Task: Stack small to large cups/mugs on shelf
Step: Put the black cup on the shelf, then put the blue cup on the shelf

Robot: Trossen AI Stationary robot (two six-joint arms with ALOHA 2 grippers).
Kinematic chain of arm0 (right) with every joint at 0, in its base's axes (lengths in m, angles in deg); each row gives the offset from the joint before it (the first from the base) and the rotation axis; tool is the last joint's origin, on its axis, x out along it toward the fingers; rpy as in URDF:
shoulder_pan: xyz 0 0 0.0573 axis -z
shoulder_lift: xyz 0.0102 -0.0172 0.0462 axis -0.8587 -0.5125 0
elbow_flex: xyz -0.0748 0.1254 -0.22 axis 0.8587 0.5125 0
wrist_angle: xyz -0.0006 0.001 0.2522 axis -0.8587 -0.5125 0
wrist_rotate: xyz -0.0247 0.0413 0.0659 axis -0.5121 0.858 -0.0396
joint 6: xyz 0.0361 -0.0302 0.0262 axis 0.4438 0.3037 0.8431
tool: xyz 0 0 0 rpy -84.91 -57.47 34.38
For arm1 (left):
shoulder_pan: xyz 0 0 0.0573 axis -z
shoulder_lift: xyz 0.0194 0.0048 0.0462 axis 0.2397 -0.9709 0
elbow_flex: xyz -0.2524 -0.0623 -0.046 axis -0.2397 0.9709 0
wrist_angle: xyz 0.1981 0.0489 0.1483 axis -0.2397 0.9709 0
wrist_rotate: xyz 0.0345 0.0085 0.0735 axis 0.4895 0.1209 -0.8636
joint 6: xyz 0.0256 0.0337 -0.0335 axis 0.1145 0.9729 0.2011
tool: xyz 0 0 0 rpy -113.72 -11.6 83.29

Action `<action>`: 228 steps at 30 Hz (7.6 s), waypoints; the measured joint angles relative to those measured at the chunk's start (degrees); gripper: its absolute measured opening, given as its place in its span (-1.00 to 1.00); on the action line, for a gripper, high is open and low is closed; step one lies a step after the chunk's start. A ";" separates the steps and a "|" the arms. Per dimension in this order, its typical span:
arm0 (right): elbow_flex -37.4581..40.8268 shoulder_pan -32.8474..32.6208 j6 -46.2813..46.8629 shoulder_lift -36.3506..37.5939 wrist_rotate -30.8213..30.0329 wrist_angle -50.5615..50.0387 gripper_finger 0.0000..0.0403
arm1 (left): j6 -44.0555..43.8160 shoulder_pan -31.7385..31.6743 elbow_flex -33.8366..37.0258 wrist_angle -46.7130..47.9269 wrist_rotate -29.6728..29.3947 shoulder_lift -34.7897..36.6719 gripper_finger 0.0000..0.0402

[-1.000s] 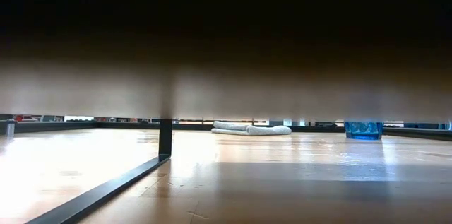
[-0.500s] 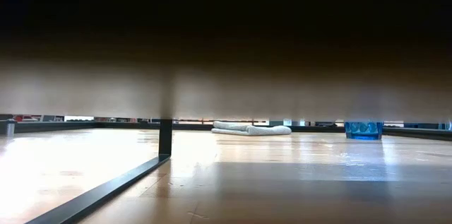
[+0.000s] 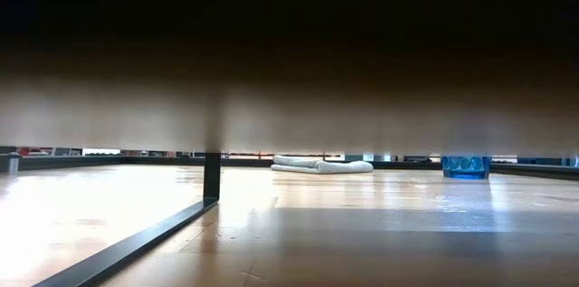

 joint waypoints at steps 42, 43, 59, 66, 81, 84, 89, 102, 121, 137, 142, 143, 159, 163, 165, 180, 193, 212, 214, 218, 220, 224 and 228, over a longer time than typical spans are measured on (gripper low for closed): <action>-6.51 4.08 -10.69 3.90 -7.90 -12.17 -0.17 | -0.35 -0.02 0.00 -0.01 0.23 0.00 -0.27; -6.46 5.17 -10.33 4.84 -8.38 -12.14 -0.17 | -0.39 -0.02 0.00 -0.01 0.24 0.00 -0.27; 16.05 24.68 -14.10 28.82 -18.35 -12.24 -0.18 | -2.32 -0.02 0.00 -0.01 0.52 0.00 -0.27; 29.16 34.09 -21.97 35.67 -13.11 -10.09 -0.13 | -2.45 -0.02 0.00 -0.01 0.52 0.00 -0.27; 39.48 57.44 -30.24 37.44 -14.91 -4.78 0.26 | -2.47 -0.02 0.00 0.02 0.46 0.00 -0.27; 41.73 61.49 -35.44 38.49 -12.74 1.51 0.25 | -2.46 -0.02 0.00 0.02 0.47 0.00 -0.27; 44.15 67.09 -41.02 39.13 -11.18 5.83 0.20 | -2.47 -0.01 0.00 0.02 0.46 0.00 -0.27; 52.73 72.67 -46.13 39.15 -3.94 8.44 0.09 | -2.47 -0.02 0.00 0.10 0.46 0.01 -0.27; 56.17 70.38 -47.92 39.12 -4.54 13.73 -0.06 | -2.38 -0.02 0.00 0.25 -0.07 0.01 -0.27; 55.44 70.03 -49.13 39.26 -3.67 13.63 -0.90 | -2.45 -0.02 0.00 0.45 -0.04 0.00 -0.27; 50.30 67.61 -50.69 38.97 -2.88 5.46 -0.94 | -3.38 -0.02 0.00 1.02 -0.02 0.00 -0.27; 48.49 67.01 -50.55 39.02 -2.91 3.68 -0.94 | -3.45 0.00 0.00 1.04 -0.02 0.00 -0.27; 25.01 37.02 -19.58 39.98 -1.30 -12.13 -0.95 | -3.41 -0.01 0.00 1.07 -0.02 0.00 -0.27; 24.52 25.31 -5.90 40.24 -2.22 -12.24 -0.95 | -3.41 -0.01 0.00 1.33 -0.02 0.00 -0.27; 25.03 19.22 1.01 40.15 -2.46 -11.98 -0.95 | -3.41 -0.01 0.00 1.33 -0.02 0.01 -0.27; 20.67 -6.59 37.93 27.29 -1.55 -11.70 -0.95 | -3.36 -0.02 -0.02 1.33 -2.65 0.01 -0.27; 14.22 -11.29 43.38 15.67 3.20 -8.94 -0.95 | -3.59 0.00 -0.02 1.92 -2.82 0.02 -0.27; 14.27 -14.74 43.38 10.16 3.04 -4.64 -0.95 | -5.46 -0.02 -0.02 2.33 -2.56 0.02 -0.27; 14.27 -15.40 43.36 10.16 2.97 -5.11 -0.95 | -5.75 -0.01 -0.02 2.33 -2.56 0.02 -0.27; 14.27 -16.16 43.30 10.16 3.02 -5.67 -0.95 | -8.55 -0.02 -0.02 2.54 -2.54 0.02 -0.27; 14.27 -16.46 43.27 10.16 3.03 -5.70 -0.95 | -10.99 0.00 -0.02 3.41 -2.53 0.02 -0.27; 14.27 -17.00 43.29 10.16 2.95 -5.79 -0.95 | -12.87 0.00 -0.11 4.04 -2.44 0.02 -0.27; 14.27 -17.00 43.26 10.16 2.98 -5.83 -0.94 | -12.90 0.00 -0.20 4.42 -1.95 0.02 -0.27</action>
